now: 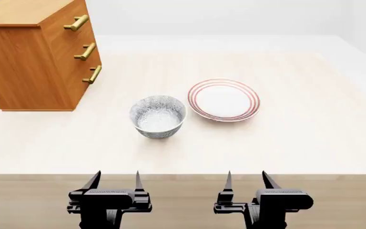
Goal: Open the bottom drawer of the cabinet.
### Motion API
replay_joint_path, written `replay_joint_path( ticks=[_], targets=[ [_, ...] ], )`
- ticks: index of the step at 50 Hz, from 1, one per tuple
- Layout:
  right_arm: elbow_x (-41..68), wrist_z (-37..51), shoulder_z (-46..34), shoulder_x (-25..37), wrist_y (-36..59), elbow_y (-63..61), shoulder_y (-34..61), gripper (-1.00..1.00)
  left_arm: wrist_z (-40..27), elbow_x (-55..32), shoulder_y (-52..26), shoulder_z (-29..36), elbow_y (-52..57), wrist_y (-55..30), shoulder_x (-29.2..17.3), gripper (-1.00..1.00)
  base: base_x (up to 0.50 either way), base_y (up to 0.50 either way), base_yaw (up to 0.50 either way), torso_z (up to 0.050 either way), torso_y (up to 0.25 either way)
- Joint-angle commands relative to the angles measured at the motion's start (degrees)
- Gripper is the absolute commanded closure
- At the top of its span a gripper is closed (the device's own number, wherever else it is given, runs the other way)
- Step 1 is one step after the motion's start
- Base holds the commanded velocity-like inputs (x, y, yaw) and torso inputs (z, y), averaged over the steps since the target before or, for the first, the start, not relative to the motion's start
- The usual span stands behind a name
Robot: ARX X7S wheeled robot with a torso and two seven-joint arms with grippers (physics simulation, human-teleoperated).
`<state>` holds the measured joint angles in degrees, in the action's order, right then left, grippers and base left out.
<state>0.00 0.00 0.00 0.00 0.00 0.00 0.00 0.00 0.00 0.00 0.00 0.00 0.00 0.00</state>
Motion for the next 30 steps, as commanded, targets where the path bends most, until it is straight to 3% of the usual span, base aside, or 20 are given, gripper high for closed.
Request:
replay_joint_path(
  ticks=[1, 9, 21, 30],
  targets=[
    [0.5, 1.2, -1.4, 0.9, 0.1, 0.8, 0.1, -1.0, -1.1, -0.4, 0.1, 1.4, -0.4, 0.5, -0.9, -1.0, 0.0, 0.0, 0.0, 0.0, 0.0],
    [3.1, 2.1, -3.1, 2.2, -0.7, 0.5, -0.2, -1.0, -2.6, -1.6, -0.2, 3.1, -1.1, 0.1, -2.4, -1.0, 0.0, 0.01, 0.0, 0.0, 0.0],
    [3.5, 3.8, -4.8, 3.5, -0.1, 0.0, -0.1, -1.0, -4.1, -2.7, -0.5, 4.6, -1.6, -0.2, -3.5, -1.0, 0.0, 0.5, 0.0, 0.0, 0.0],
    [4.2, 4.7, -5.6, 4.3, 0.4, -1.2, -0.3, -1.0, -4.6, -3.8, -0.6, 5.4, -1.1, -1.6, -4.3, -1.0, 0.0, 0.0, 0.0, 0.0, 0.0]
  ],
)
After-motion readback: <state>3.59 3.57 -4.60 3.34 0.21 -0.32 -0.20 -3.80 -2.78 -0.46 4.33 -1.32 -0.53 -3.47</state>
